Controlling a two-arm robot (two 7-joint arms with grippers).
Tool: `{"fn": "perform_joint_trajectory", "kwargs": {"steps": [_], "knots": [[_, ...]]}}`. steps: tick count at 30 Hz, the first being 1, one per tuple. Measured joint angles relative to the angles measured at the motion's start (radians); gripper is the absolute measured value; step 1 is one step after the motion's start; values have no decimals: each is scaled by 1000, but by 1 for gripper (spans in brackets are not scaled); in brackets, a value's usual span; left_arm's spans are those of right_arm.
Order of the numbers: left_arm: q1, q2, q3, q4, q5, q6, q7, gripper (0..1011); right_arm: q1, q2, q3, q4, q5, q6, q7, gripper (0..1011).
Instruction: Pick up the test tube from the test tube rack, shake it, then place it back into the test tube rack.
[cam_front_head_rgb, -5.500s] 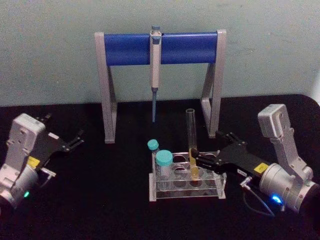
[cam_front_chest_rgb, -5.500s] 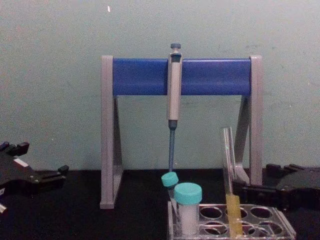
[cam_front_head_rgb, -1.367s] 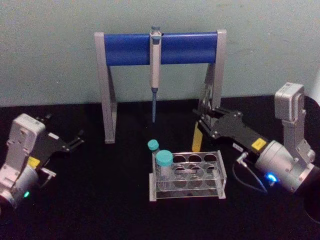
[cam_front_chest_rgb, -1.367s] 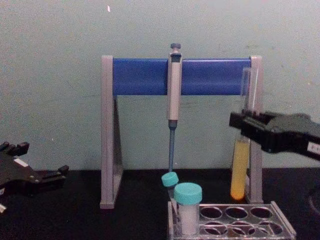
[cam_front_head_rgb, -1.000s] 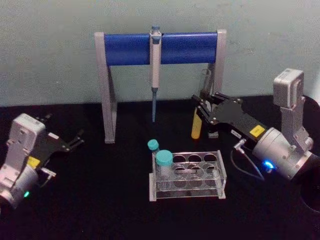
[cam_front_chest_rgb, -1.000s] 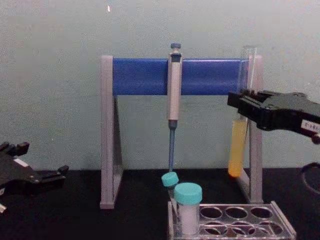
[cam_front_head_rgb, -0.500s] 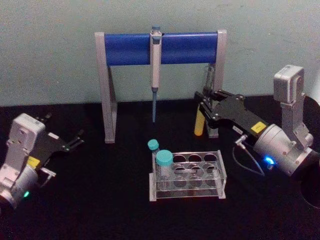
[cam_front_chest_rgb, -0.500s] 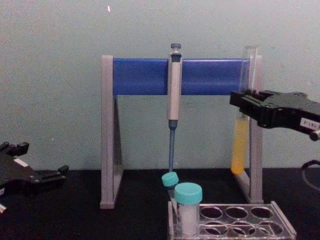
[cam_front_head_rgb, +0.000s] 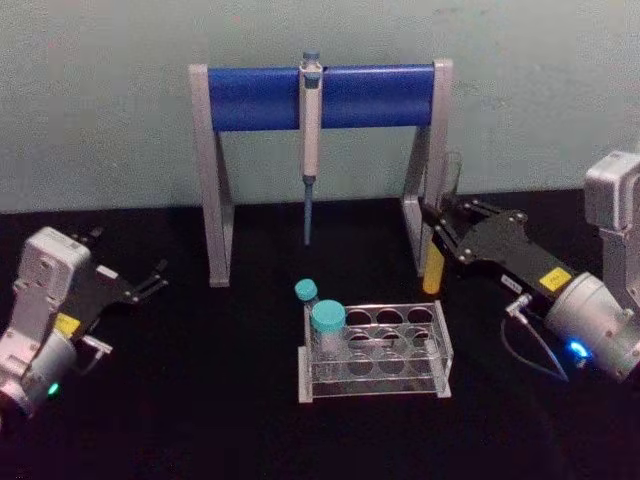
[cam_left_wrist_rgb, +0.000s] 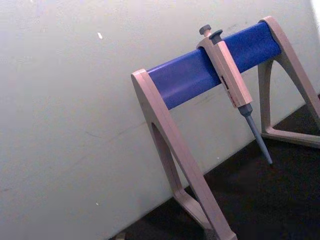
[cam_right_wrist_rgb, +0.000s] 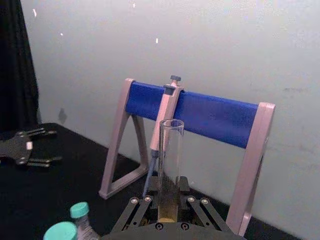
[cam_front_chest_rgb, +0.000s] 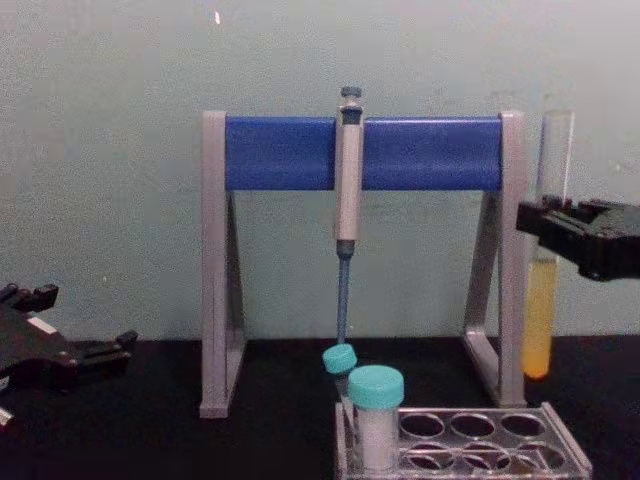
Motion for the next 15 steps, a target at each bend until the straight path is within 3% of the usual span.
{"fn": "perform_joint_trajectory", "kwargs": {"steps": [8, 15], "knots": [[0, 0, 0, 0, 0, 0, 0, 1010, -30, 7, -12, -37, 18, 18, 24, 229], [0, 0, 0, 0, 0, 0, 0, 1010, 15, -16, -60, -1, 31, 17, 62, 229]]}}
